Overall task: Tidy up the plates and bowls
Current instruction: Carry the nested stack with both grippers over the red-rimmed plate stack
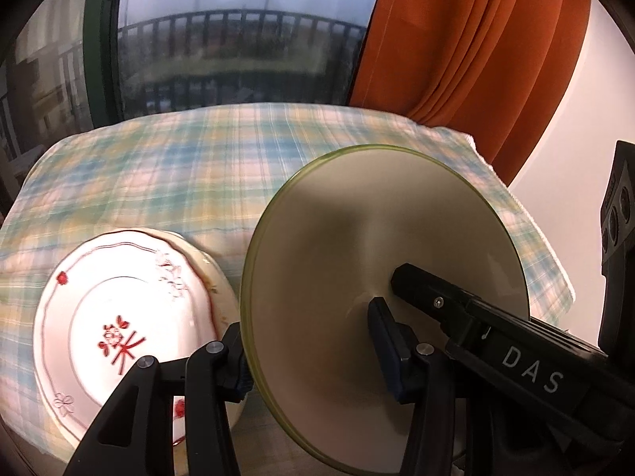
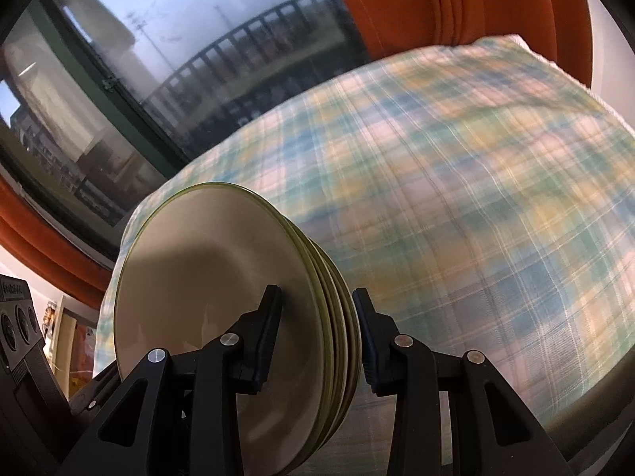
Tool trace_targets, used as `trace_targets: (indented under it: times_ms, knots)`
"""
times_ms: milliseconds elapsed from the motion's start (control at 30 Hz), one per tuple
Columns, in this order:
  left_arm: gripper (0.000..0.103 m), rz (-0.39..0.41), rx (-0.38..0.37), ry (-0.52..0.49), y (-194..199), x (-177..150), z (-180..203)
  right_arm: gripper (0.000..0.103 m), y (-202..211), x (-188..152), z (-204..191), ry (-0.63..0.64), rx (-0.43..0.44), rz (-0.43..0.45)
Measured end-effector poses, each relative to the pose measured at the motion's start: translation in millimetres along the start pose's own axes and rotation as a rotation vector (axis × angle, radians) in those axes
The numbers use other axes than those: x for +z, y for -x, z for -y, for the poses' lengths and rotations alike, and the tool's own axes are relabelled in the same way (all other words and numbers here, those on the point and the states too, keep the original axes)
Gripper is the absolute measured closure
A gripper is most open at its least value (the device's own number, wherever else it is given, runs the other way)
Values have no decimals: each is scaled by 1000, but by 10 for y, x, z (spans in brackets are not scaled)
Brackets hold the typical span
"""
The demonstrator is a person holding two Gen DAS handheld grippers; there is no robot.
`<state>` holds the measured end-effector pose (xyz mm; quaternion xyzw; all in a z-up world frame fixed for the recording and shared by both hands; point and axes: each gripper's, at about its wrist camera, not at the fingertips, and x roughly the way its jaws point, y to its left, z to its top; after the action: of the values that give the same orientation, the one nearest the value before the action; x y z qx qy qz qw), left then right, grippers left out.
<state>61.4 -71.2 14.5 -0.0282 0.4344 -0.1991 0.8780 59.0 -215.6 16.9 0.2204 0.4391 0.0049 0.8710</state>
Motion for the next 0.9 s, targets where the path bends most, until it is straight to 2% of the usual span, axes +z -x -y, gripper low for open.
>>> trace_targets:
  times_ms: [433, 700, 900]
  knots:
    - [54, 80, -1, 20, 416, -10, -461, 63, 120, -102, -597, 54, 16, 57]
    - [54, 109, 0, 67, 566, -92, -784, 63, 45, -178, -959, 103, 23, 50]
    - [54, 98, -13, 113, 603, -170, -1051, 63, -72, -256, -1197, 137, -1, 25]
